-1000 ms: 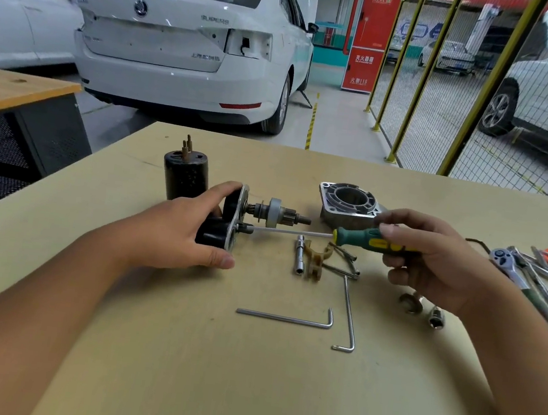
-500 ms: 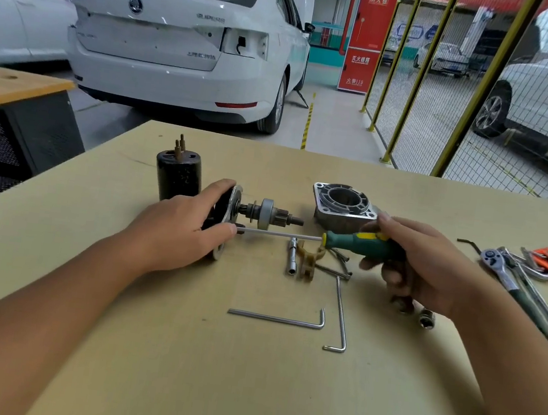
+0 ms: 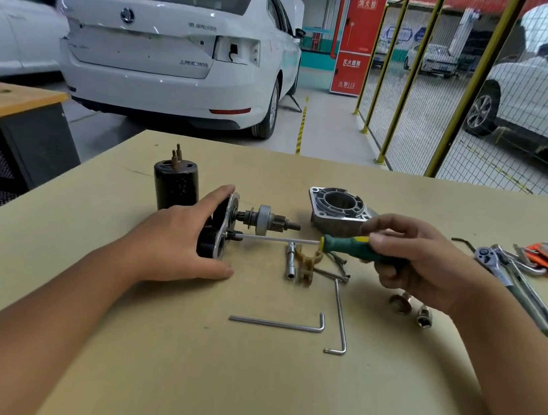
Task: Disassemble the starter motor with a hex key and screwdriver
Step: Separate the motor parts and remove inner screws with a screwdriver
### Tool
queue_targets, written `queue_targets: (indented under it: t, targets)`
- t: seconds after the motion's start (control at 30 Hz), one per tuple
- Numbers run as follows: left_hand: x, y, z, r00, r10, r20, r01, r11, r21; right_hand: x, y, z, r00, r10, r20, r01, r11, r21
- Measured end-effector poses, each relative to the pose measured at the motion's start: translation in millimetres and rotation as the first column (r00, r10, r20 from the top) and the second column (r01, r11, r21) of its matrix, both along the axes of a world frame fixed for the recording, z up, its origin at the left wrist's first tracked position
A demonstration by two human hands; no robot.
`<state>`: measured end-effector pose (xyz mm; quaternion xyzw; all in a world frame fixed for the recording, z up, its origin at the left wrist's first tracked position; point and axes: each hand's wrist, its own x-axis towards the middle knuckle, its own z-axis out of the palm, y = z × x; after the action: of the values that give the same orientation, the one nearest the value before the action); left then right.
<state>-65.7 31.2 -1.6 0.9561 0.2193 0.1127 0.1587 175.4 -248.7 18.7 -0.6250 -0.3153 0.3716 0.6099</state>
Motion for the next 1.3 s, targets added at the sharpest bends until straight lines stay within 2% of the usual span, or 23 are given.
queue_targets:
  t: [0.1, 0.27, 0.37, 0.47, 0.5, 0.6, 0.67, 0.83, 0.9, 1.0, 1.03, 1.2, 1.3]
  targets:
    - [0, 0, -2, 1.000, 0.004, 0.018, -0.004, 1.000, 0.009, -2, 3, -2, 0.999, -0.032, -0.033, 0.035, 0.995, 0.090]
    - [0, -1, -4, 0.999, 0.005, 0.033, -0.006, 1.000, 0.027, -5, 2, 2, 0.994, -0.082, 0.077, 0.092, 0.985, -0.144]
    - [1, -1, -4, 0.999, 0.001, 0.041, -0.002, 1.000, 0.027, -1, 1, 0, 1.000, -0.012, 0.007, 0.012, 1.000, -0.002]
    - [2, -2, -5, 0.998, -0.012, 0.059, 0.011, 1.000, 0.022, 0, 4, -4, 0.998, -0.042, -0.044, 0.048, 0.989, 0.140]
    - [2, -3, -6, 0.998, -0.015, 0.061, 0.014, 1.000, 0.022, -2, 6, -4, 0.997, -0.053, -0.055, 0.061, 0.988, 0.143]
    - [4, -3, -7, 0.996, -0.029, 0.079, 0.027, 0.999, 0.018, -4, 8, -1, 0.991, -0.133, 0.027, 0.133, 0.991, -0.024]
    - [4, -3, -7, 0.994, -0.042, 0.105, 0.042, 0.999, 0.001, -1, 7, -2, 0.986, -0.161, 0.040, 0.164, 0.985, -0.063]
    - [3, -5, -7, 0.985, -0.102, 0.139, 0.103, 0.995, -0.002, 5, 4, -5, 0.992, -0.105, -0.069, 0.116, 0.978, 0.172]
    - [4, -3, -8, 0.983, -0.132, 0.129, 0.132, 0.991, 0.010, 5, 4, -5, 0.996, -0.076, -0.054, 0.083, 0.984, 0.156]
    - [5, 0, -9, 0.980, -0.169, 0.106, 0.167, 0.986, 0.027, 3, 2, -2, 0.992, -0.116, 0.056, 0.119, 0.991, -0.054]
    - [5, 0, -10, 0.979, -0.172, 0.106, 0.170, 0.985, 0.033, 5, 1, -3, 0.989, -0.131, 0.062, 0.135, 0.988, -0.074]
    - [5, 0, -9, 0.981, -0.161, 0.105, 0.158, 0.987, 0.033, 7, 3, -5, 0.997, -0.069, -0.024, 0.072, 0.988, 0.133]
    - [5, 1, -8, 0.983, -0.164, 0.086, 0.162, 0.986, 0.034, 3, 4, -3, 0.997, -0.079, 0.017, 0.076, 0.991, 0.113]
